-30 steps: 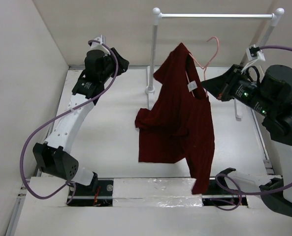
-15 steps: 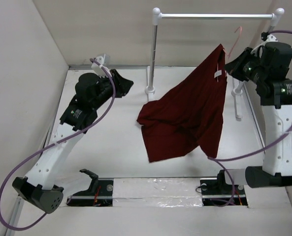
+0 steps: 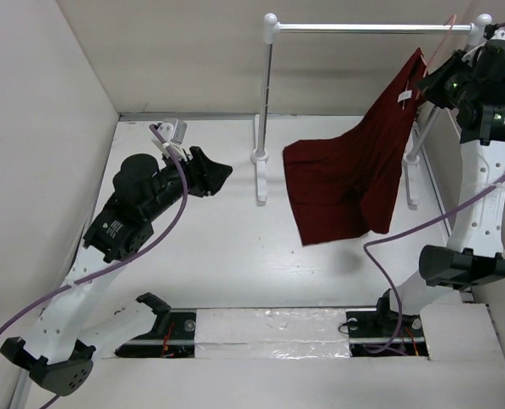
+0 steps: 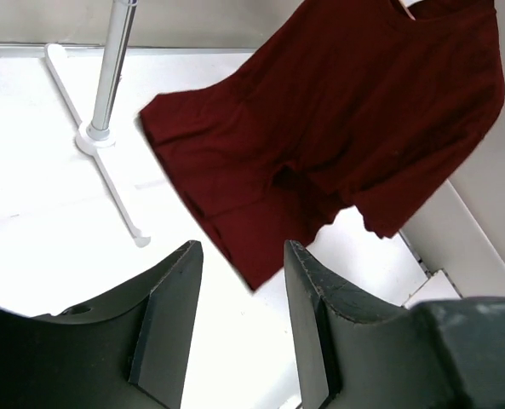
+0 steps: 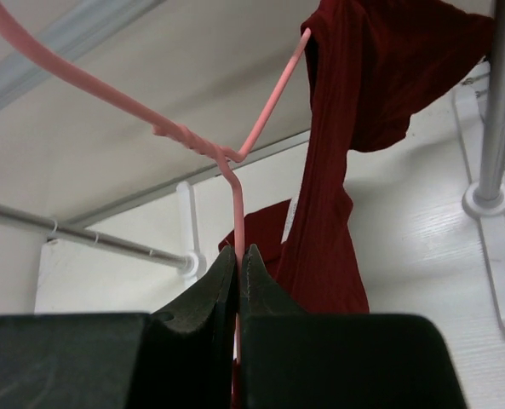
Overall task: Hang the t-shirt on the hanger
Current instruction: Place the hanger at the clothesline.
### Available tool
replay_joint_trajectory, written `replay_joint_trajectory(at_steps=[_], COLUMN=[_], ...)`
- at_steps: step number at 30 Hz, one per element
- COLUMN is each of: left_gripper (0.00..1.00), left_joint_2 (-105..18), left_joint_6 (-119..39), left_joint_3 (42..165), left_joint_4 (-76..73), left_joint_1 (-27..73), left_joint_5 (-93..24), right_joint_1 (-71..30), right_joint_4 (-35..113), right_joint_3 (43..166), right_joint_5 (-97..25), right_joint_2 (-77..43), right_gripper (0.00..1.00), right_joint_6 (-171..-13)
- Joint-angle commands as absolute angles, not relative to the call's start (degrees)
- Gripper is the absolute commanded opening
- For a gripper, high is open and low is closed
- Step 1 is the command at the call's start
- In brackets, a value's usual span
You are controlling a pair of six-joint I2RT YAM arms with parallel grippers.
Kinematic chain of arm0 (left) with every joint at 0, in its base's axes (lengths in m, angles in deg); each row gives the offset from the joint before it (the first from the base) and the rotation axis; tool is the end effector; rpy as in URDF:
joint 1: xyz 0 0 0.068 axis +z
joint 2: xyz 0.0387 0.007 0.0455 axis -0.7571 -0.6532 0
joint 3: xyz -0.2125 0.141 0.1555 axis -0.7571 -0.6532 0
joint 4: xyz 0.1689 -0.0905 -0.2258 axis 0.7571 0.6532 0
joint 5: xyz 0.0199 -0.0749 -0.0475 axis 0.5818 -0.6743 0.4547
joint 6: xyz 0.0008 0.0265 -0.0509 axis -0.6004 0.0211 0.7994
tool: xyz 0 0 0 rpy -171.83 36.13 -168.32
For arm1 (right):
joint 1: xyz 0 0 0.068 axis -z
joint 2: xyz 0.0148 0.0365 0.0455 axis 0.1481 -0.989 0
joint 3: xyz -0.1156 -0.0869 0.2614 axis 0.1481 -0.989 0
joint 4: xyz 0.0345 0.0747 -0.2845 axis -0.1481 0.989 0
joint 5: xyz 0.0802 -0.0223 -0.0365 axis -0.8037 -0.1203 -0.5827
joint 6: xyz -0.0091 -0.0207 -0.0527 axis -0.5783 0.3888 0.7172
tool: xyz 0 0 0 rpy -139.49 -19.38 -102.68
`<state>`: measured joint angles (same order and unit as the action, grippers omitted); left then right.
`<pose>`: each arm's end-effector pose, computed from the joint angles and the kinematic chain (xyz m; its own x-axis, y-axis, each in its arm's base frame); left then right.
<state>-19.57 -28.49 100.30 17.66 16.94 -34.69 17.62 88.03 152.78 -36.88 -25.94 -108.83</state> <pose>0.1714 -0.1154 0.4826 -0.2573 -0.3008 -0.9183 0.6007 0.6946 -0.3959 0.3273 -0.0463 0.5804 -0.2382 0.4395 -0.8661 0.1155 0.8983 0.4240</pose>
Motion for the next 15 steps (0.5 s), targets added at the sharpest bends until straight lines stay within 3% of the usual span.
replay_joint_trajectory(at_steps=[1, 10, 15], left_gripper=[0.4, 0.4, 0.4], left_joint_2=[-19.0, -21.0, -22.1], left_joint_6=[-29.1, -30.8, -30.9], left_joint_3=[99.0, 100.0, 100.7], left_joint_4=[16.6, 16.7, 16.3], left_joint_1=[16.3, 14.0, 14.0], left_joint_5=[-34.7, -32.8, -32.7], right_joint_1=[21.0, 27.3, 28.6], right_joint_4=[80.7, 81.8, 81.0], right_joint_3=[157.8, 168.6, 168.5], right_joint_5=[-38.8, -47.8, -50.1], right_joint_2=[-27.4, -37.6, -39.7], right_gripper=[0.0, 0.0, 0.0], right_joint_6=[-109.5, -111.7, -112.2])
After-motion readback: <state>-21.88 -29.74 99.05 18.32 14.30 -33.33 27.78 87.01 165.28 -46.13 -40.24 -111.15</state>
